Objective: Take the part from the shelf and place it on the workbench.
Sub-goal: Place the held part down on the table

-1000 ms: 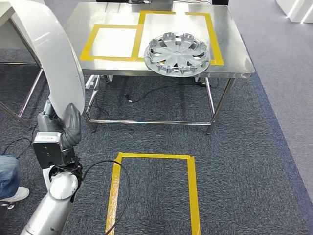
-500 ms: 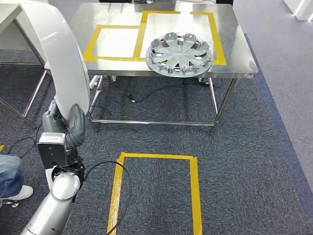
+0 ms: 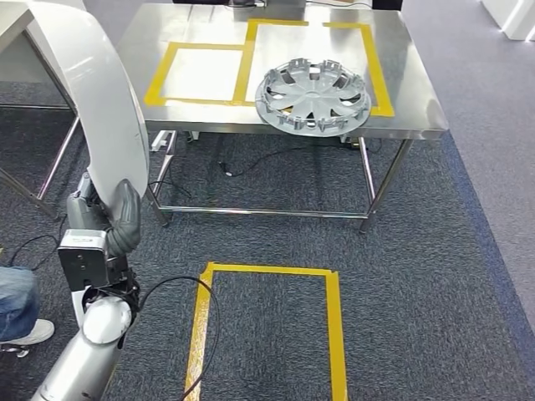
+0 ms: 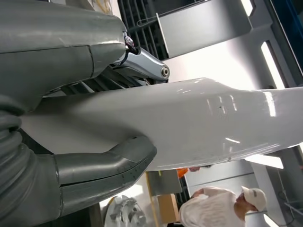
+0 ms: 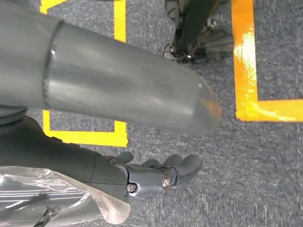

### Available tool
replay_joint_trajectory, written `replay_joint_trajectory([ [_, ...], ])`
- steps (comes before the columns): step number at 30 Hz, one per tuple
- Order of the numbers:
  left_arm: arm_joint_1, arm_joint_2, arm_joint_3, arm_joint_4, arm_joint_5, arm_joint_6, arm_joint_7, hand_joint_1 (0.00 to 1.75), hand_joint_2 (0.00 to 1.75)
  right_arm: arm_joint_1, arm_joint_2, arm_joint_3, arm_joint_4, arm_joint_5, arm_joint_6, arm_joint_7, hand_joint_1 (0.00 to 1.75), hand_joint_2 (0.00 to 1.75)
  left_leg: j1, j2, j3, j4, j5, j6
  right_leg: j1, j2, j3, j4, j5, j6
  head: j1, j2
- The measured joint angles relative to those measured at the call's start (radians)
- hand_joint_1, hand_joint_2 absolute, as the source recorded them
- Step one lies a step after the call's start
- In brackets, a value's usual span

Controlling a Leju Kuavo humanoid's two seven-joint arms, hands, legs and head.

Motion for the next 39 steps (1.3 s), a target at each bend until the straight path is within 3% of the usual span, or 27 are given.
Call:
replay_joint_trajectory([
  [2, -0.002, 0.000, 0.000, -0.005, 0.000, -0.002, 0.000, 1.75, 1.75, -0.003, -0.002, 0.000, 0.000, 0.002, 0.003, 0.001, 0.00, 0.00, 0.003, 0.000, 0.010, -0.006, -0.002, 0.012, -0.001, 0.001, -0.040, 0.078, -0.039, 0.007, 0.007, 0.000],
  [4, -0.002, 0.001, 0.000, -0.007, 0.000, -0.004, -0.001, 1.75, 1.75, -0.004, -0.002, 0.001, 0.001, 0.003, 0.006, 0.002, 0.00, 0.00, 0.001, 0.001, 0.014, -0.006, -0.008, 0.019, -0.001, 0.001, -0.122, 0.220, -0.090, 0.010, 0.012, 0.000],
  [5, 0.000, 0.001, 0.000, -0.007, 0.000, -0.005, -0.001, 1.75, 1.75, -0.004, -0.002, 0.001, 0.001, 0.003, 0.007, 0.003, 0.00, 0.00, -0.001, 0.000, 0.016, -0.006, -0.012, 0.021, 0.000, 0.001, -0.159, 0.274, -0.099, 0.010, 0.013, 0.000],
  [6, 0.002, 0.001, 0.000, -0.007, 0.001, -0.005, -0.001, 1.75, 1.75, -0.003, -0.003, 0.000, 0.001, 0.004, 0.007, 0.004, 0.00, 0.00, -0.003, -0.001, 0.021, -0.006, -0.016, 0.022, 0.000, 0.002, -0.179, 0.293, -0.088, 0.010, 0.013, 0.000],
  [7, 0.004, 0.001, 0.000, -0.007, 0.002, -0.006, -0.001, 1.75, 1.75, -0.002, -0.004, 0.000, 0.001, 0.005, 0.008, 0.005, 0.00, 0.00, -0.004, -0.003, 0.027, -0.006, -0.021, 0.021, 0.000, 0.002, -0.176, 0.268, -0.055, 0.007, 0.014, 0.000],
  [9, 0.005, 0.002, 0.000, -0.008, 0.003, -0.006, -0.001, 1.75, 1.75, -0.002, -0.006, 0.000, 0.001, 0.007, 0.008, 0.007, 0.00, 0.00, -0.005, -0.006, 0.045, -0.006, -0.034, 0.018, 0.002, 0.002, -0.123, 0.135, 0.031, -0.001, 0.015, 0.000],
  [11, 0.005, 0.002, 0.000, -0.010, 0.004, -0.007, -0.001, 1.75, 1.75, -0.004, -0.007, 0.000, 0.001, 0.008, 0.010, 0.009, 0.00, 0.00, -0.008, -0.006, 0.055, -0.005, -0.046, 0.010, 0.006, 0.003, -0.069, 0.030, 0.062, -0.011, 0.015, 0.000],
  [13, 0.005, 0.003, 0.000, -0.013, 0.005, -0.007, -0.001, 1.75, 1.75, -0.006, -0.007, 0.001, 0.002, 0.009, 0.013, 0.012, 0.00, 0.00, -0.011, -0.006, 0.057, -0.006, -0.051, 0.002, 0.008, 0.004, -0.052, 0.007, 0.050, -0.020, 0.013, 0.000],
  [16, 0.006, 0.003, 0.000, -0.017, 0.007, -0.008, -0.002, 1.75, 1.75, -0.004, -0.007, 0.000, 0.002, 0.012, 0.015, 0.014, 0.00, 0.00, -0.010, -0.005, 0.052, 0.019, -0.073, -0.014, 0.000, 0.003, -0.037, -0.003, 0.043, -0.034, 0.010, 0.000],
  [17, 0.005, 0.004, 0.000, -0.018, 0.007, -0.008, -0.002, 1.75, 1.75, -0.005, -0.007, 0.000, 0.003, 0.012, 0.015, 0.014, 0.00, 0.00, -0.009, -0.004, 0.032, 0.063, -0.093, -0.020, -0.003, 0.002, -0.029, -0.006, 0.040, -0.040, 0.008, 0.000],
  [19, 0.008, 0.006, 0.000, -0.019, 0.007, -0.008, -0.002, 1.75, 1.75, -0.006, -0.008, 0.000, 0.003, 0.012, 0.016, 0.015, 0.00, 0.00, -0.004, -0.003, -0.041, 0.202, -0.144, -0.029, -0.003, 0.002, -0.017, -0.007, 0.030, -0.046, 0.005, 0.000],
  [20, 0.011, 0.007, 0.000, -0.019, 0.008, -0.008, -0.002, 1.75, 1.75, -0.007, -0.008, 0.000, 0.003, 0.012, 0.016, 0.015, 0.00, 0.00, -0.002, -0.002, -0.078, 0.262, -0.157, -0.032, -0.003, 0.003, -0.011, -0.007, 0.024, -0.047, 0.006, 0.000],
  [21, 0.014, 0.008, 0.000, -0.019, 0.008, -0.009, -0.002, 1.75, 1.75, -0.006, -0.008, 0.000, 0.003, 0.013, 0.016, 0.016, 0.00, 0.00, 0.000, -0.002, -0.102, 0.290, -0.149, -0.034, -0.003, 0.003, -0.003, -0.007, 0.018, -0.046, 0.006, 0.000],
  [22, 0.016, 0.009, 0.000, -0.019, 0.008, -0.009, -0.002, 1.75, 1.75, -0.005, -0.008, 0.000, 0.003, 0.013, 0.016, 0.016, 0.00, 0.00, 0.002, -0.002, -0.108, 0.278, -0.119, -0.035, -0.003, 0.004, 0.006, -0.006, 0.011, -0.045, 0.005, 0.000],
  [24, 0.017, 0.010, 0.000, -0.019, 0.008, -0.010, -0.002, 1.75, 1.75, -0.003, -0.008, 0.000, 0.005, 0.016, 0.018, 0.018, 0.00, 0.00, 0.003, -0.001, -0.071, 0.158, -0.024, -0.031, -0.004, 0.005, 0.028, -0.007, -0.005, -0.039, 0.006, 0.000],
  [25, 0.017, 0.011, 0.000, -0.020, 0.008, -0.011, -0.002, 1.75, 1.75, -0.004, -0.008, 0.000, 0.006, 0.017, 0.019, 0.018, 0.00, 0.00, 0.002, 0.000, -0.047, 0.097, 0.007, -0.029, -0.002, 0.005, 0.036, -0.006, -0.013, -0.033, 0.006, 0.000],
  [26, 0.016, 0.012, 0.000, -0.021, 0.008, -0.012, -0.002, 1.75, 1.75, -0.005, -0.008, 0.001, 0.006, 0.018, 0.020, 0.018, 0.00, 0.00, 0.000, 0.001, -0.027, 0.049, 0.018, -0.025, -0.001, 0.005, 0.040, -0.005, -0.020, -0.027, 0.005, 0.000],
  [31, 0.016, 0.015, 0.001, -0.028, 0.008, -0.017, -0.004, 1.75, 1.75, -0.010, -0.009, 0.001, 0.006, 0.020, 0.024, 0.018, 0.00, 0.00, 0.001, -0.002, -0.005, 0.008, -0.005, 0.001, 0.000, 0.001, 0.032, 0.010, -0.042, 0.001, 0.008, 0.000],
  [33, 0.014, 0.015, 0.001, -0.031, 0.008, -0.018, -0.005, 1.75, 1.75, -0.011, -0.010, 0.001, 0.007, 0.020, 0.025, 0.018, 0.00, 0.00, 0.004, -0.001, 0.005, 0.004, -0.012, 0.013, 0.000, 0.002, -0.025, 0.109, -0.081, 0.007, 0.013, 0.000],
  [35, 0.016, 0.014, 0.001, -0.032, 0.007, -0.020, -0.006, 1.75, 1.75, -0.009, -0.010, 0.001, 0.009, 0.021, 0.028, 0.018, 0.00, 0.00, 0.002, -0.001, 0.012, 0.003, -0.021, 0.019, 0.000, 0.002, -0.118, 0.250, -0.119, 0.010, 0.016, 0.000],
  [36, 0.017, 0.014, 0.001, -0.032, 0.007, -0.020, -0.006, 1.75, 1.75, -0.007, -0.010, 0.001, 0.010, 0.021, 0.028, 0.019, 0.00, 0.00, 0.001, -0.001, 0.018, 0.004, -0.027, 0.019, 0.000, 0.002, -0.153, 0.289, -0.116, 0.011, 0.016, 0.000],
  [37, 0.019, 0.014, 0.001, -0.032, 0.007, -0.021, -0.006, 1.75, 1.75, -0.006, -0.010, 0.001, 0.010, 0.021, 0.028, 0.021, 0.00, 0.00, 0.001, -0.003, 0.027, 0.004, -0.033, 0.019, 0.000, 0.002, -0.169, 0.290, -0.091, 0.010, 0.017, 0.000],
  [39, 0.020, 0.015, 0.001, -0.032, 0.007, -0.021, -0.006, 1.75, 1.75, -0.005, -0.011, 0.001, 0.010, 0.022, 0.028, 0.024, 0.00, 0.00, 0.000, -0.005, 0.049, 0.004, -0.050, 0.016, 0.000, 0.002, -0.142, 0.179, 0.006, 0.004, 0.018, 0.000],
])
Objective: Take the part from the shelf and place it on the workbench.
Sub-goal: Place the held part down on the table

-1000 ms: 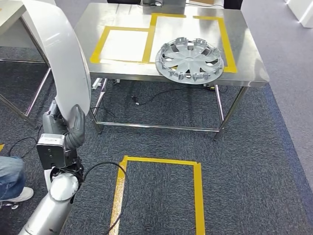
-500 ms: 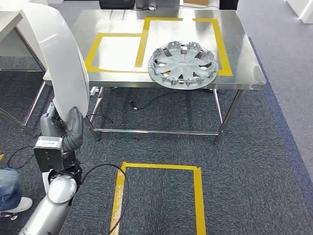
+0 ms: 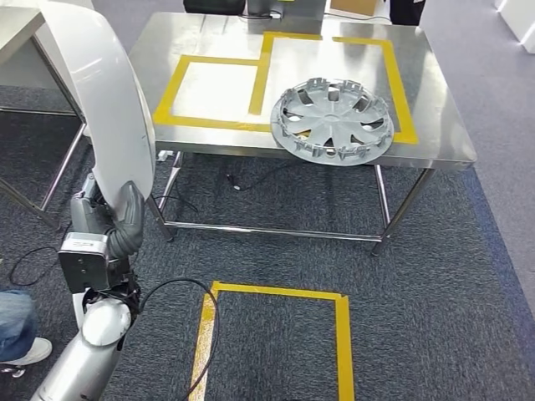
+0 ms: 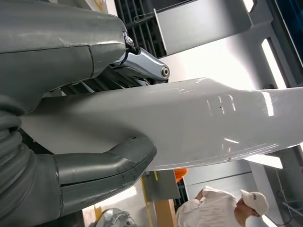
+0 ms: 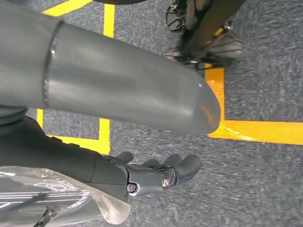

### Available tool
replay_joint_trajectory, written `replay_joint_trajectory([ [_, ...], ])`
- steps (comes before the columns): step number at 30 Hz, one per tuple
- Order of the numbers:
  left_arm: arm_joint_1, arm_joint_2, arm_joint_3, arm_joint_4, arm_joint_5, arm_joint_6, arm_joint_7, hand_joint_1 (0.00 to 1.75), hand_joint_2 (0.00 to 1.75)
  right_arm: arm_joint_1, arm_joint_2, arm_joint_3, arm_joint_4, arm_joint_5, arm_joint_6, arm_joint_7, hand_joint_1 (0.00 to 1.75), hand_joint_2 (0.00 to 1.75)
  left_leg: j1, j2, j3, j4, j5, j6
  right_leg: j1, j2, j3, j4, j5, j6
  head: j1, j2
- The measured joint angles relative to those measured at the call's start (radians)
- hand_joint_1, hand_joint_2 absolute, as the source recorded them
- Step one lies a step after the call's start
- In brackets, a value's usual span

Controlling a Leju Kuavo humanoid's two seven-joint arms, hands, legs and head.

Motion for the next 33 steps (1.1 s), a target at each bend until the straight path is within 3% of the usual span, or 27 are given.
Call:
replay_joint_trajectory([
  [1, 0.000, 0.000, 0.000, 0.000, 0.000, 0.000, 0.000, 1.75, 1.75, 0.000, 0.000, 0.000, 0.000, 0.001, 0.000, 0.001, 0.00, 0.00, -0.002, 0.000, 0.010, 0.000, -0.009, -0.004, 0.002, 0.000, 0.027, -0.063, 0.036, -0.004, 0.001, 0.000],
  [2, -0.001, 0.000, 0.000, 0.000, 0.000, 0.000, 0.000, 1.75, 1.75, -0.001, 0.000, 0.000, 0.000, 0.001, 0.000, 0.002, 0.00, 0.00, -0.003, 0.000, 0.016, 0.000, -0.016, -0.008, 0.003, 0.000, 0.053, -0.118, 0.054, -0.009, 0.001, 0.000],
  [3, -0.001, 0.000, 0.000, -0.001, 0.000, -0.001, 0.000, 1.75, 1.75, -0.002, -0.001, 0.000, 0.001, 0.001, 0.001, 0.003, 0.00, 0.00, -0.005, 0.000, 0.019, 0.000, -0.021, -0.013, 0.004, 0.001, 0.069, -0.148, 0.055, -0.013, 0.001, 0.000],
  [7, -0.001, 0.001, 0.000, -0.005, -0.001, -0.002, 0.000, 1.75, 1.75, 0.000, 0.000, 0.000, 0.002, 0.002, 0.003, 0.007, 0.00, 0.00, -0.006, 0.002, 0.025, 0.003, -0.036, -0.034, 0.000, 0.003, 0.093, -0.169, 0.033, -0.035, -0.003, 0.000],
  [9, -0.002, 0.002, 0.000, -0.008, -0.001, -0.002, 0.000, 1.75, 1.75, 0.000, 0.000, 0.000, 0.002, 0.003, 0.003, 0.007, 0.00, 0.00, -0.003, 0.004, -0.012, 0.085, -0.071, -0.046, -0.004, 0.001, 0.109, -0.176, 0.027, -0.045, -0.006, 0.000],
  [11, 0.001, 0.003, 0.000, -0.008, -0.001, -0.002, 0.000, 1.75, 1.75, -0.002, -0.001, 0.000, 0.002, 0.003, 0.004, 0.007, 0.00, 0.00, -0.001, 0.004, -0.095, 0.225, -0.114, -0.053, -0.004, 0.001, 0.121, -0.176, 0.015, -0.050, -0.008, 0.000],
  [12, 0.004, 0.003, 0.000, -0.008, -0.001, -0.002, 0.000, 1.75, 1.75, -0.002, -0.001, 0.000, 0.002, 0.003, 0.005, 0.007, 0.00, 0.00, 0.000, 0.004, -0.130, 0.273, -0.117, -0.055, -0.004, 0.002, 0.129, -0.176, 0.009, -0.051, -0.008, 0.000],
  [13, 0.005, 0.003, 0.000, -0.008, -0.001, -0.002, 0.000, 1.75, 1.75, -0.001, -0.001, 0.000, 0.002, 0.003, 0.006, 0.007, 0.00, 0.00, 0.000, 0.004, -0.149, 0.284, -0.099, -0.055, -0.004, 0.003, 0.138, -0.176, 0.002, -0.050, -0.008, 0.000],
  [14, 0.006, 0.003, 0.000, -0.008, -0.001, -0.002, 0.000, 1.75, 1.75, 0.000, -0.001, 0.000, 0.002, 0.003, 0.007, 0.007, 0.00, 0.00, 0.000, 0.004, -0.148, 0.254, -0.059, -0.053, -0.004, 0.004, 0.150, -0.176, -0.006, -0.048, -0.009, 0.000],
  [16, 0.006, 0.004, 0.000, -0.008, -0.001, -0.003, 0.000, 1.75, 1.75, 0.000, -0.001, 0.000, 0.004, 0.003, 0.008, 0.007, 0.00, 0.00, -0.001, 0.005, -0.111, 0.133, 0.033, -0.045, -0.003, 0.005, 0.171, -0.176, -0.022, -0.043, -0.008, 0.000],
  [17, 0.006, 0.004, 0.000, -0.008, -0.001, -0.003, 0.000, 1.75, 1.75, -0.001, -0.001, 0.000, 0.005, 0.003, 0.008, 0.007, 0.00, 0.00, -0.003, 0.005, -0.090, 0.075, 0.056, -0.040, -0.002, 0.007, 0.177, -0.176, -0.030, -0.038, -0.008, 0.000],
  [18, 0.005, 0.005, 0.000, -0.008, -0.002, -0.003, 0.000, 1.75, 1.75, -0.002, -0.001, 0.000, 0.005, 0.003, 0.008, 0.007, 0.00, 0.00, -0.005, 0.005, -0.077, 0.041, 0.062, -0.035, -0.001, 0.007, 0.179, -0.177, -0.035, -0.032, -0.007, 0.000],
  [21, 0.004, 0.005, 0.000, -0.010, -0.001, -0.003, 0.000, 1.75, 1.75, -0.005, -0.002, 0.000, 0.006, 0.003, 0.008, 0.007, 0.00, 0.00, -0.006, 0.003, -0.067, 0.013, 0.045, -0.020, 0.000, 0.004, 0.179, -0.185, -0.042, -0.013, -0.006, 0.000],
  [23, 0.003, 0.005, 0.000, -0.012, -0.002, -0.004, 0.000, 1.75, 1.75, -0.006, -0.002, 0.000, 0.006, 0.004, 0.009, 0.006, 0.00, 0.00, -0.001, 0.002, -0.053, 0.002, 0.041, -0.009, 0.001, 0.002, 0.165, -0.154, -0.061, -0.004, -0.005, 0.000],
  [24, 0.003, 0.005, 0.000, -0.014, -0.002, -0.004, 0.000, 1.75, 1.75, -0.007, -0.002, 0.000, 0.006, 0.004, 0.009, 0.006, 0.00, 0.00, 0.002, 0.003, -0.045, -0.002, 0.039, -0.004, 0.000, 0.002, 0.137, -0.105, -0.080, 0.000, -0.003, 0.000],
  [26, 0.002, 0.004, 0.000, -0.014, -0.003, -0.004, 0.000, 1.75, 1.75, -0.006, -0.002, 0.000, 0.007, 0.004, 0.010, 0.006, 0.00, 0.00, 0.001, 0.004, -0.036, -0.003, 0.029, 0.003, 0.000, 0.002, 0.048, 0.039, -0.123, 0.006, -0.001, 0.000],
  [27, 0.003, 0.004, 0.000, -0.014, -0.003, -0.004, 0.000, 1.75, 1.75, -0.005, -0.002, 0.000, 0.008, 0.005, 0.010, 0.006, 0.00, 0.00, 0.001, 0.004, -0.030, -0.003, 0.023, 0.004, -0.001, 0.002, 0.006, 0.095, -0.129, 0.008, -0.001, 0.000],
  [28, 0.004, 0.004, 0.000, -0.014, -0.003, -0.004, 0.000, 1.75, 1.75, -0.004, -0.003, 0.000, 0.008, 0.005, 0.010, 0.006, 0.00, 0.00, 0.001, 0.003, -0.023, -0.003, 0.016, 0.004, -0.001, 0.002, -0.020, 0.114, -0.113, 0.009, -0.001, 0.000],
  [29, 0.005, 0.003, 0.000, -0.014, -0.003, -0.004, 0.000, 1.75, 1.75, -0.003, -0.003, 0.000, 0.008, 0.005, 0.010, 0.006, 0.00, 0.00, 0.001, 0.002, -0.012, -0.003, 0.008, 0.003, -0.001, 0.002, -0.025, 0.092, -0.077, 0.008, -0.001, 0.000],
  [31, 0.006, 0.003, 0.000, -0.014, -0.003, -0.005, 0.000, 1.75, 1.75, -0.002, -0.004, 0.000, 0.008, 0.005, 0.010, 0.006, 0.00, 0.00, 0.001, 0.001, 0.011, -0.004, -0.010, -0.002, -0.001, 0.001, 0.012, -0.033, 0.019, 0.005, 0.000, 0.000],
  [33, 0.004, 0.003, 0.000, -0.015, -0.003, -0.005, 0.000, 1.75, 1.75, -0.004, -0.006, 0.000, 0.009, 0.005, 0.011, 0.006, 0.00, 0.00, -0.002, 0.000, 0.023, -0.003, -0.025, -0.012, 0.001, 0.001, 0.059, -0.131, 0.055, -0.004, 0.000, 0.000],
])
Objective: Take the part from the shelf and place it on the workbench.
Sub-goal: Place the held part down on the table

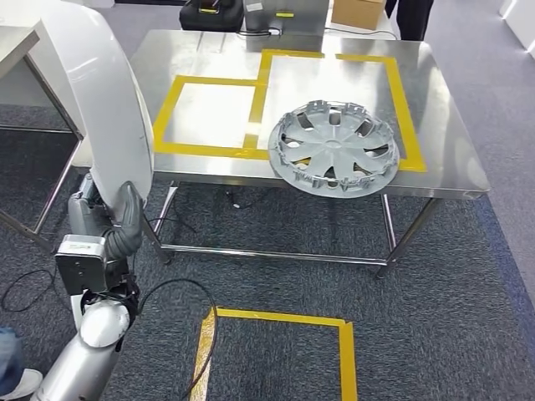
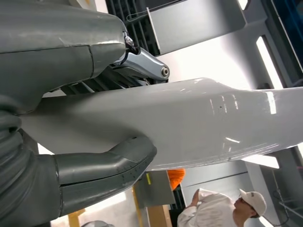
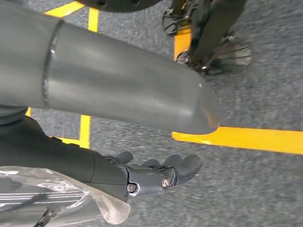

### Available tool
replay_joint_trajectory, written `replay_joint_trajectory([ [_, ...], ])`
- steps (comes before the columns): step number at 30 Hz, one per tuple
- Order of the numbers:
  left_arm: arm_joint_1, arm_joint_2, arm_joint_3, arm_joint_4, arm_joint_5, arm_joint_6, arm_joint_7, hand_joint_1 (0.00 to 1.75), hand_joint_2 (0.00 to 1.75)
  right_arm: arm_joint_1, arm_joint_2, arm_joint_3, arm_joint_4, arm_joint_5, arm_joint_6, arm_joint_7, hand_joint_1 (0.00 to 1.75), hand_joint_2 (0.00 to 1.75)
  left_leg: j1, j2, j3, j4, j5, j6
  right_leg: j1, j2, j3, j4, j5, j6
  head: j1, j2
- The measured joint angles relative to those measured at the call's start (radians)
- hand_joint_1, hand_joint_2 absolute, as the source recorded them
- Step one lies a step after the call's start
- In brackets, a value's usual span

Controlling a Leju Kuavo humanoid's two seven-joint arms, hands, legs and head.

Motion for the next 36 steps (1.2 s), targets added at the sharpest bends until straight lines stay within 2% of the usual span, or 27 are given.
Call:
replay_joint_trajectory([
  [4, -0.001, 0.000, 0.000, -0.001, 0.000, -0.002, 0.000, 1.75, 1.75, 0.001, 0.000, 0.000, 0.001, 0.001, 0.000, 0.000, 0.00, 0.00, -0.003, 0.002, 0.007, -0.003, -0.015, -0.019, 0.000, 0.001, 0.023, -0.029, -0.021, -0.025, -0.006, 0.000],
  [5, -0.002, 0.000, 0.000, -0.002, 0.000, -0.002, 0.000, 1.75, 1.75, 0.001, 0.001, 0.000, 0.001, 0.001, 0.000, 0.000, 0.00, 0.00, -0.002, 0.003, 0.001, 0.015, -0.025, -0.025, -0.002, 0.001, 0.030, -0.032, -0.025, -0.032, -0.008, 0.000],
  [6, -0.003, 0.000, 0.000, -0.002, 0.000, -0.002, 0.000, 1.75, 1.75, 0.001, 0.001, 0.000, 0.001, 0.001, 0.000, 0.000, 0.00, 0.00, -0.001, 0.004, -0.018, 0.056, -0.043, -0.030, -0.004, 0.000, 0.037, -0.034, -0.028, -0.038, -0.009, 0.000],
  [8, -0.002, 0.001, 0.000, -0.002, -0.001, -0.002, 0.000, 1.75, 1.75, 0.000, 0.001, 0.000, 0.001, 0.002, 0.000, 0.000, 0.00, 0.00, 0.001, 0.005, -0.093, 0.192, -0.090, -0.037, -0.004, 0.000, 0.049, -0.035, -0.039, -0.046, -0.012, 0.000],
  [9, 0.001, 0.001, 0.000, -0.002, -0.001, -0.002, 0.000, 1.75, 1.75, 0.000, 0.001, 0.000, 0.001, 0.003, 0.000, 0.000, 0.00, 0.00, 0.002, 0.005, -0.134, 0.254, -0.103, -0.039, -0.004, 0.000, 0.056, -0.035, -0.045, -0.048, -0.012, 0.000],
  [10, 0.003, 0.001, 0.000, -0.002, -0.001, -0.002, 0.000, 1.75, 1.75, 0.000, 0.001, 0.000, 0.001, 0.004, 0.000, 0.000, 0.00, 0.00, 0.002, 0.005, -0.163, 0.289, -0.099, -0.039, -0.004, 0.001, 0.064, -0.035, -0.052, -0.048, -0.012, 0.000],
  [11, 0.005, 0.002, 0.000, -0.002, -0.001, -0.002, 0.000, 1.75, 1.75, 0.001, 0.001, 0.000, 0.001, 0.004, 0.000, 0.000, 0.00, 0.00, 0.002, 0.005, -0.173, 0.283, -0.071, -0.038, -0.004, 0.002, 0.075, -0.035, -0.059, -0.047, -0.012, 0.000],
  [12, 0.006, 0.002, 0.000, -0.002, -0.001, -0.002, 0.001, 1.75, 1.75, 0.002, 0.001, 0.000, 0.001, 0.005, 0.000, 0.000, 0.00, 0.00, 0.002, 0.005, -0.165, 0.240, -0.026, -0.035, -0.004, 0.003, 0.087, -0.035, -0.067, -0.045, -0.012, 0.000],
  [13, 0.006, 0.002, 0.000, -0.002, -0.001, -0.002, 0.001, 1.75, 1.75, 0.003, 0.002, 0.000, 0.001, 0.005, 0.000, 0.000, 0.00, 0.00, 0.001, 0.005, -0.145, 0.174, 0.024, -0.030, -0.004, 0.004, 0.096, -0.036, -0.075, -0.042, -0.012, 0.000],
  [14, 0.005, 0.002, 0.000, -0.002, -0.001, -0.002, 0.001, 1.75, 1.75, 0.002, 0.002, 0.000, 0.002, 0.005, 0.000, 0.000, 0.00, 0.00, -0.001, 0.005, -0.124, 0.113, 0.059, -0.026, -0.003, 0.005, 0.105, -0.035, -0.084, -0.037, -0.011, 0.000],
  [15, 0.004, 0.002, 0.000, -0.002, -0.001, -0.002, 0.001, 1.75, 1.75, 0.001, 0.003, 0.000, 0.002, 0.005, 0.000, 0.000, 0.00, 0.00, -0.004, 0.006, -0.104, 0.063, 0.074, -0.021, -0.002, 0.006, 0.110, -0.035, -0.090, -0.032, -0.012, 0.000],
  [17, 0.003, 0.003, 0.000, -0.002, -0.002, -0.002, 0.001, 1.75, 1.75, -0.001, 0.003, 0.000, 0.002, 0.005, 0.000, -0.001, 0.00, 0.00, -0.009, 0.006, -0.088, 0.028, 0.065, -0.016, -0.002, 0.005, 0.114, -0.039, -0.097, -0.019, -0.010, 0.000],
  [20, 0.002, 0.003, 0.000, -0.003, -0.002, -0.002, 0.001, 1.75, 1.75, -0.002, 0.003, 0.000, 0.002, 0.005, 0.000, -0.001, 0.00, 0.00, -0.003, 0.003, -0.069, 0.006, 0.060, -0.003, -0.002, 0.001, 0.115, -0.034, -0.108, -0.002, -0.008, 0.000],
  [21, 0.001, 0.002, 0.000, -0.004, -0.003, -0.002, 0.001, 1.75, 1.75, -0.003, 0.003, 0.000, 0.002, 0.006, 0.000, -0.002, 0.00, 0.00, 0.000, 0.003, -0.060, -0.001, 0.060, 0.002, -0.001, 0.001, 0.098, -0.002, -0.121, 0.003, -0.006, 0.000],
  [22, 0.001, 0.002, 0.000, -0.004, -0.003, -0.003, 0.001, 1.75, 1.75, -0.003, 0.003, 0.000, 0.002, 0.007, 0.001, -0.002, 0.00, 0.00, 0.002, 0.004, -0.053, -0.005, 0.058, 0.006, -0.002, 0.001, 0.065, 0.052, -0.140, 0.006, -0.004, 0.000],
  [24, 0.003, 0.002, 0.000, -0.004, -0.004, -0.003, 0.001, 1.75, 1.75, -0.001, 0.003, 0.000, 0.003, 0.009, 0.002, -0.002, 0.00, 0.00, 0.003, 0.004, -0.046, -0.007, 0.049, 0.010, -0.003, 0.001, -0.028, 0.189, -0.174, 0.013, -0.002, 0.000],
  [25, 0.005, 0.001, 0.000, -0.004, -0.004, -0.003, 0.001, 1.75, 1.75, 0.001, 0.003, 0.000, 0.004, 0.009, 0.002, -0.002, 0.00, 0.00, 0.003, 0.004, -0.041, -0.007, 0.044, 0.010, -0.003, 0.001, -0.066, 0.231, -0.171, 0.015, -0.002, 0.000],
  [26, 0.007, 0.001, 0.000, -0.004, -0.004, -0.003, 0.001, 1.75, 1.75, 0.003, 0.003, 0.000, 0.004, 0.009, 0.002, -0.002, 0.00, 0.00, 0.003, 0.002, -0.034, -0.006, 0.038, 0.010, -0.003, 0.001, -0.086, 0.236, -0.148, 0.015, -0.001, 0.000],
  [27, 0.009, 0.001, 0.000, -0.004, -0.004, -0.003, 0.001, 1.75, 1.75, 0.004, 0.003, 0.000, 0.004, 0.009, 0.002, -0.001, 0.00, 0.00, 0.003, 0.001, -0.024, -0.006, 0.031, 0.009, -0.003, 0.001, -0.084, 0.201, -0.106, 0.014, -0.001, 0.000],
  [28, 0.010, 0.001, 0.000, -0.004, -0.004, -0.002, 0.001, 1.75, 1.75, 0.004, 0.003, 0.000, 0.004, 0.009, 0.002, -0.001, 0.00, 0.00, 0.003, 0.001, -0.013, -0.006, 0.022, 0.006, -0.004, 0.000, -0.066, 0.136, -0.054, 0.013, -0.001, 0.000],
  [29, 0.010, 0.001, 0.000, -0.004, -0.004, -0.002, 0.001, 1.75, 1.75, 0.004, 0.003, 0.000, 0.004, 0.009, 0.002, -0.001, 0.00, 0.00, 0.002, 0.001, -0.005, -0.006, 0.013, 0.003, -0.002, 0.000, -0.042, 0.073, -0.018, 0.011, -0.001, 0.000],
  [30, 0.010, 0.001, 0.000, -0.004, -0.004, -0.002, 0.001, 1.75, 1.75, 0.003, 0.003, 0.000, 0.004, 0.010, 0.002, -0.001, 0.00, 0.00, 0.000, 0.000, 0.001, -0.005, 0.005, -0.002, -0.001, -0.001, -0.016, 0.019, 0.000, 0.005, -0.001, 0.000],
  [31, 0.010, 0.001, 0.000, -0.004, -0.004, -0.002, 0.001, 1.75, 1.75, 0.002, 0.003, 0.000, 0.005, 0.010, 0.002, 0.000, 0.00, 0.00, -0.001, 0.000, 0.003, -0.005, 0.000, -0.008, 0.000, -0.001, 0.001, -0.013, 0.003, -0.001, -0.002, 0.000],
  [34, 0.010, 0.001, 0.000, -0.005, -0.005, -0.002, 0.001, 1.75, 1.75, 0.003, 0.004, 0.000, 0.005, 0.011, 0.002, 0.001, 0.00, 0.00, -0.002, 0.002, 0.011, -0.011, -0.009, -0.023, 0.001, 0.001, 0.019, -0.030, -0.016, -0.024, -0.004, 0.000],
  [36, 0.009, 0.002, 0.000, -0.006, -0.005, -0.001, 0.001, 1.75, 1.75, 0.004, 0.006, 0.000, 0.005, 0.011, 0.002, 0.001, 0.00, 0.00, -0.001, 0.003, 0.000, 0.026, -0.030, -0.033, -0.003, 0.001, 0.031, -0.035, -0.022, -0.038, -0.007, 0.000],
])
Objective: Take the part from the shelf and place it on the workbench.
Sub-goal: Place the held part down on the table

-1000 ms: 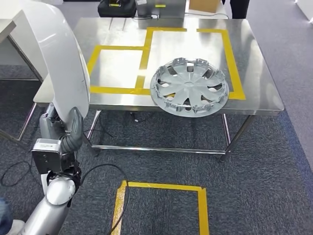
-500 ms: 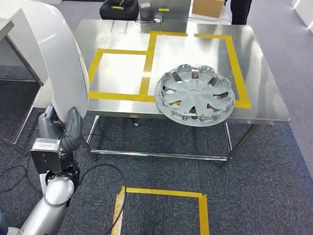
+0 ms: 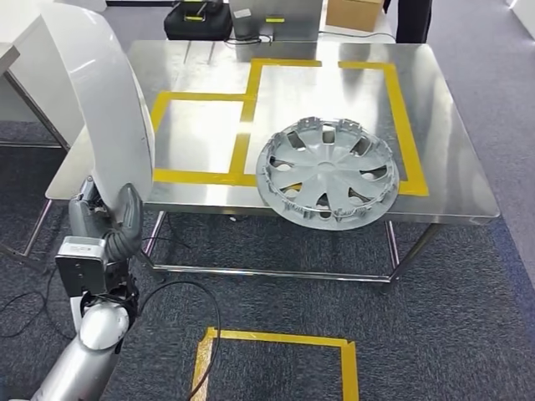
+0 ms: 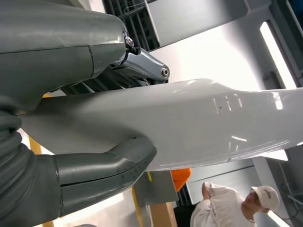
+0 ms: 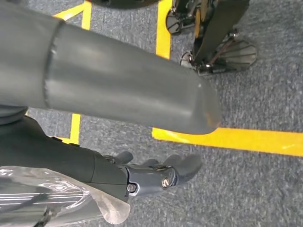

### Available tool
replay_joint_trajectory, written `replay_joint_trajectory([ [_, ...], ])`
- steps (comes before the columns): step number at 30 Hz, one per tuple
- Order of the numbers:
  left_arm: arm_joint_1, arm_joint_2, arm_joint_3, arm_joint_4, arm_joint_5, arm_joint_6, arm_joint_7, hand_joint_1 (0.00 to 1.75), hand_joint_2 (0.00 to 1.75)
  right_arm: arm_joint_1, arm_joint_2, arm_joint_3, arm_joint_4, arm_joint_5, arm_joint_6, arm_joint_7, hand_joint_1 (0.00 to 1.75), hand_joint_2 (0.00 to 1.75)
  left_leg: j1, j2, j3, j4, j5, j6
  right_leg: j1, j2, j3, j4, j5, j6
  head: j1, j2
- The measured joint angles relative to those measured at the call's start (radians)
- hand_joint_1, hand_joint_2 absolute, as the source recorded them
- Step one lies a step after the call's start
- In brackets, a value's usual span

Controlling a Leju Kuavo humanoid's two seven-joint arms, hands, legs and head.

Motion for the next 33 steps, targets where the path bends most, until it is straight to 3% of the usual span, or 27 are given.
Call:
replay_joint_trajectory([
  [1, 0.000, 0.000, 0.000, -0.001, 0.000, 0.000, 0.000, 1.75, 1.75, 0.000, 0.001, 0.000, 0.000, 0.000, 0.000, 0.000, 0.00, 0.00, 0.001, 0.000, -0.024, 0.050, -0.020, -0.004, -0.001, -0.001, 0.006, -0.001, -0.004, -0.006, -0.002, 0.000],
  [3, 0.004, 0.000, 0.000, -0.001, -0.001, 0.000, 0.000, 1.75, 1.75, -0.002, 0.001, 0.000, 0.000, 0.000, 0.000, 0.000, 0.00, 0.00, 0.003, 0.000, -0.105, 0.186, -0.064, -0.010, 0.000, 0.000, 0.017, -0.001, -0.015, -0.012, -0.003, 0.000],
  [4, 0.008, 0.001, 0.000, -0.001, -0.002, 0.000, 0.000, 1.75, 1.75, -0.001, 0.001, 0.000, 0.000, 0.001, 0.001, 0.000, 0.00, 0.00, 0.004, 0.000, -0.140, 0.235, -0.070, -0.011, 0.001, 0.000, 0.023, -0.001, -0.020, -0.013, -0.004, 0.000],
  [5, 0.010, 0.001, 0.000, -0.001, -0.002, 0.000, 0.000, 1.75, 1.75, 0.000, 0.001, 0.000, 0.000, 0.001, 0.002, 0.000, 0.00, 0.00, 0.004, 0.000, -0.160, 0.250, -0.057, -0.010, 0.002, 0.001, 0.030, -0.001, -0.026, -0.013, -0.004, 0.000],
  [6, 0.011, 0.001, 0.000, -0.001, -0.003, 0.000, 0.000, 1.75, 1.75, 0.001, 0.001, 0.000, 0.000, 0.001, 0.002, 0.000, 0.00, 0.00, 0.003, 0.000, -0.161, 0.227, -0.022, -0.007, 0.003, 0.002, 0.040, -0.001, -0.033, -0.012, -0.004, 0.000],
  [8, 0.011, 0.001, 0.000, -0.001, -0.005, -0.001, 0.000, 1.75, 1.75, 0.002, 0.002, 0.000, 0.000, 0.002, 0.004, 0.000, 0.00, 0.00, 0.000, 0.001, -0.122, 0.107, 0.066, 0.006, 0.005, 0.003, 0.058, -0.002, -0.046, -0.009, -0.003, 0.000],
  [9, 0.010, 0.001, 0.000, -0.001, -0.006, -0.002, 0.001, 1.75, 1.75, 0.001, 0.003, 0.000, 0.001, 0.002, 0.004, 0.000, 0.00, 0.00, -0.004, 0.002, -0.100, 0.049, 0.092, 0.013, 0.006, 0.004, 0.064, -0.002, -0.052, -0.004, -0.002, 0.000],
  [10, 0.009, 0.001, 0.000, -0.001, -0.006, -0.003, 0.001, 1.75, 1.75, 0.000, 0.004, 0.000, 0.001, 0.002, 0.004, 0.000, 0.00, 0.00, -0.007, 0.003, -0.085, 0.011, 0.102, 0.019, 0.006, 0.004, 0.068, -0.003, -0.056, 0.001, -0.001, 0.000],
  [12, 0.008, 0.001, 0.000, -0.002, -0.008, -0.004, 0.002, 1.75, 1.75, -0.002, 0.004, 0.000, 0.001, 0.003, 0.005, 0.000, 0.00, 0.00, -0.012, 0.003, -0.076, -0.012, 0.092, 0.025, 0.006, 0.003, 0.071, -0.008, -0.061, 0.013, 0.001, 0.000],
  [15, 0.008, 0.001, 0.001, -0.003, -0.011, -0.006, 0.004, 1.75, 1.75, -0.003, 0.004, 0.000, 0.001, 0.004, 0.005, 0.000, 0.00, 0.00, -0.004, 0.001, -0.055, -0.034, 0.091, 0.037, 0.007, 0.000, 0.063, 0.012, -0.078, 0.029, 0.004, 0.000],
  [16, 0.008, 0.000, 0.001, -0.004, -0.012, -0.006, 0.004, 1.75, 1.75, -0.003, 0.004, 0.000, 0.001, 0.004, 0.005, 0.000, 0.00, 0.00, 0.000, 0.002, -0.046, -0.041, 0.091, 0.040, 0.006, 0.000, 0.040, 0.054, -0.095, 0.033, 0.006, 0.000],
  [18, 0.008, 0.000, 0.001, -0.004, -0.013, -0.007, 0.004, 1.75, 1.75, -0.003, 0.004, 0.000, 0.001, 0.004, 0.006, 0.000, 0.00, 0.00, 0.001, 0.003, -0.039, -0.043, 0.084, 0.044, 0.004, 0.000, -0.042, 0.185, -0.137, 0.039, 0.009, 0.000],
  [19, 0.010, -0.001, 0.001, -0.004, -0.013, -0.007, 0.004, 1.75, 1.75, -0.002, 0.004, 0.000, 0.001, 0.004, 0.006, 0.000, 0.00, 0.00, 0.001, 0.002, -0.035, -0.042, 0.079, 0.044, 0.003, 0.000, -0.085, 0.240, -0.145, 0.041, 0.010, 0.000],
  [20, 0.012, -0.001, 0.000, -0.004, -0.013, -0.007, 0.004, 1.75, 1.75, 0.000, 0.004, 0.000, 0.001, 0.004, 0.007, 0.000, 0.00, 0.00, 0.001, 0.002, -0.030, -0.042, 0.073, 0.044, 0.003, -0.001, -0.113, 0.265, -0.135, 0.043, 0.010, 0.000],
  [21, 0.014, -0.001, 0.000, -0.004, -0.013, -0.007, 0.004, 1.75, 1.75, 0.002, 0.004, 0.000, 0.001, 0.004, 0.007, 0.000, 0.00, 0.00, 0.001, 0.001, -0.022, -0.042, 0.066, 0.044, 0.003, -0.001, -0.122, 0.251, -0.104, 0.043, 0.010, 0.000],
  [23, 0.015, -0.002, 0.000, -0.004, -0.013, -0.007, 0.005, 1.75, 1.75, 0.003, 0.003, 0.000, 0.001, 0.003, 0.007, 0.000, 0.00, 0.00, 0.003, -0.001, 0.001, -0.042, 0.049, 0.039, 0.003, -0.001, -0.084, 0.131, -0.012, 0.042, 0.010, 0.000],
  [25, 0.013, -0.002, 0.000, -0.003, -0.014, -0.008, 0.005, 1.75, 1.75, 0.001, 0.002, 0.000, 0.001, 0.003, 0.007, -0.001, 0.00, 0.00, 0.000, -0.001, 0.015, -0.041, 0.031, 0.029, 0.005, -0.001, -0.033, 0.028, 0.028, 0.035, 0.011, 0.000],
  [30, 0.009, -0.002, 0.000, -0.004, -0.014, -0.009, 0.007, 1.75, 1.75, 0.001, 0.002, 0.000, 0.001, 0.004, 0.008, -0.003, 0.00, 0.00, -0.002, 0.001, 0.020, -0.027, 0.004, 0.005, 0.004, 0.002, -0.002, 0.000, 0.000, 0.002, 0.003, 0.000],
  [31, 0.008, -0.002, 0.000, -0.004, -0.014, -0.009, 0.007, 1.75, 1.75, 0.000, 0.002, 0.000, 0.001, 0.004, 0.008, -0.004, 0.00, 0.00, -0.001, 0.002, 0.004, 0.009, -0.012, 0.000, 0.002, 0.001, 0.005, -0.002, -0.004, -0.003, 0.002, 0.000],
  [33, 0.008, -0.002, 0.000, -0.004, -0.014, -0.009, 0.007, 1.75, 1.75, -0.001, 0.001, 0.000, 0.001, 0.005, 0.008, -0.004, 0.00, 0.00, 0.001, 0.002, -0.069, 0.136, -0.055, -0.007, 0.002, 0.001, 0.016, -0.002, -0.015, -0.011, -0.002, 0.000],
])
